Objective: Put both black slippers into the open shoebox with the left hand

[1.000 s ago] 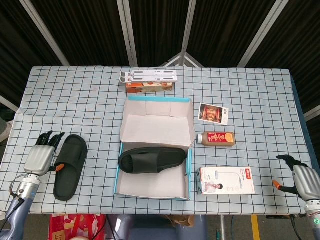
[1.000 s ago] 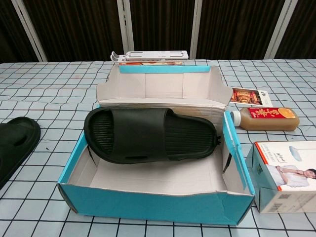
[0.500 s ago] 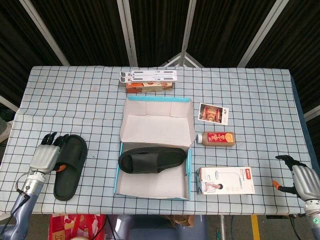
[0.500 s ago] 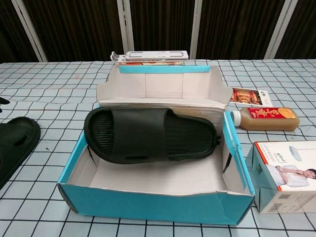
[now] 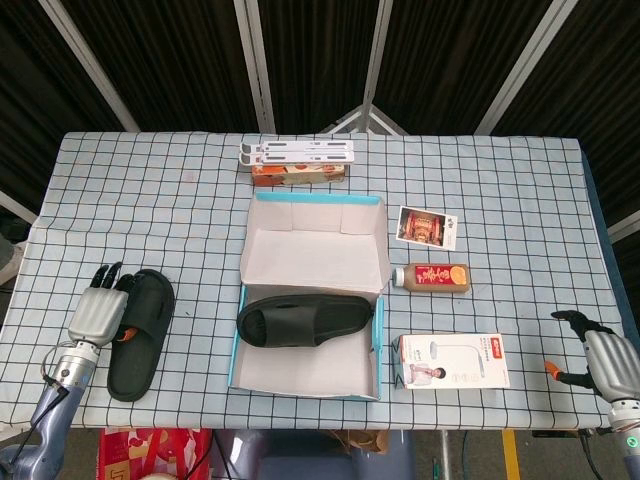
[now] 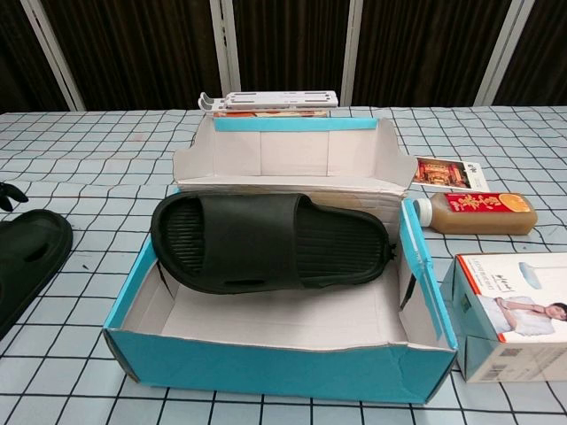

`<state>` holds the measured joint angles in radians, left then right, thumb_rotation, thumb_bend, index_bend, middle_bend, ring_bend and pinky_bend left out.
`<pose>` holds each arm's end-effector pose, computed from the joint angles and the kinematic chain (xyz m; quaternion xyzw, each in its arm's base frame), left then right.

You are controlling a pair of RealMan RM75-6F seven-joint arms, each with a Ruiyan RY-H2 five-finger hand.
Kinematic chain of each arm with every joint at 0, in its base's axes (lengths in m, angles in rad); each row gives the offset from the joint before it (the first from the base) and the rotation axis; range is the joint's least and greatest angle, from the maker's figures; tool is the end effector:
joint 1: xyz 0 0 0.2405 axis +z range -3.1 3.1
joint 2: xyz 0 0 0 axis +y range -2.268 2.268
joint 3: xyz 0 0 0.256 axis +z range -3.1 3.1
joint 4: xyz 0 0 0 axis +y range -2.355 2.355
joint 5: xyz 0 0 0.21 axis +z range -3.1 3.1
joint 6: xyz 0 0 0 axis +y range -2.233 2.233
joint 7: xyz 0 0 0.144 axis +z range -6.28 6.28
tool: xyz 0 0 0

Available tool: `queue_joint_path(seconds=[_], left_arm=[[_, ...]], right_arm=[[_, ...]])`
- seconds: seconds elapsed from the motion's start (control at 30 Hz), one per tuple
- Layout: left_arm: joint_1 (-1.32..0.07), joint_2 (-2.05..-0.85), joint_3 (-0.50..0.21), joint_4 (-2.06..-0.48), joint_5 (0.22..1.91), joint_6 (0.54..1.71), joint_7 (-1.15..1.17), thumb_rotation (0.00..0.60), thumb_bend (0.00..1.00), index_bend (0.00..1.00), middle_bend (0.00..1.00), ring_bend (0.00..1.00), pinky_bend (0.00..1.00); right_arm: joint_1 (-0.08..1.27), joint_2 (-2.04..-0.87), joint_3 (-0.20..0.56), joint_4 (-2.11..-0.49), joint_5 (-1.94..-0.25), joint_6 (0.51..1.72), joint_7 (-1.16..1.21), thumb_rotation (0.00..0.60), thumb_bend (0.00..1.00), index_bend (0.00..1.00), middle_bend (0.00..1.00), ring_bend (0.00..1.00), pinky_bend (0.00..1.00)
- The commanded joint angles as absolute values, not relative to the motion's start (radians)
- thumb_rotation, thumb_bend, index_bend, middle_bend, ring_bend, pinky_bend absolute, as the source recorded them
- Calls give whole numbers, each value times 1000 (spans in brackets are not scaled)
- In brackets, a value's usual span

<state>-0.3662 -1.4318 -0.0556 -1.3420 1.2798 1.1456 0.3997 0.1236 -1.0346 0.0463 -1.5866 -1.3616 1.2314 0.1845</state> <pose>-0.3090 0.2680 0.0454 -0.7151 -0.3315 -0.2350 0.5688 -0.3489 -0.1891 0.1670 0.5688 -0.5036 0.3261 0.5625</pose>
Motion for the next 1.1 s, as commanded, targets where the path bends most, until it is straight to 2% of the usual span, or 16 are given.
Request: queue_joint_path(seconds=[0.03,0.3,0.8,0.9,1.1], left_arm=[[-368,-1441,-55,-1336,1269,1142,412,577,118,164,215,33,77],[-378,-1458,-57,-1324,1252,1126,441,600,140,151,216,32,77],[-383,-1470,-50,-1320,1260,1136,464,600,195,318,304,33,77],[-383,-1473,-50,-1317,1257,1138,470,600,235,348,312,32,77],[-381,-1480,-48,-1305,1266,1151,477,600,386,387,324,33,77]], right_arm=[[124,-1035,46,-1586,-1362,1231,184,600,234,270,252,303,323],[125,-1036,47,-1587,-1357,1227,181,600,234,271,252,303,323],[127,-1036,47,-1585,-1355,1224,181,600,233,270,252,303,323],[126,-1035,47,-1585,-1355,1225,183,600,234,270,252,304,323],[125,-1034,47,-1586,-1357,1227,184,600,233,270,253,310,323]])
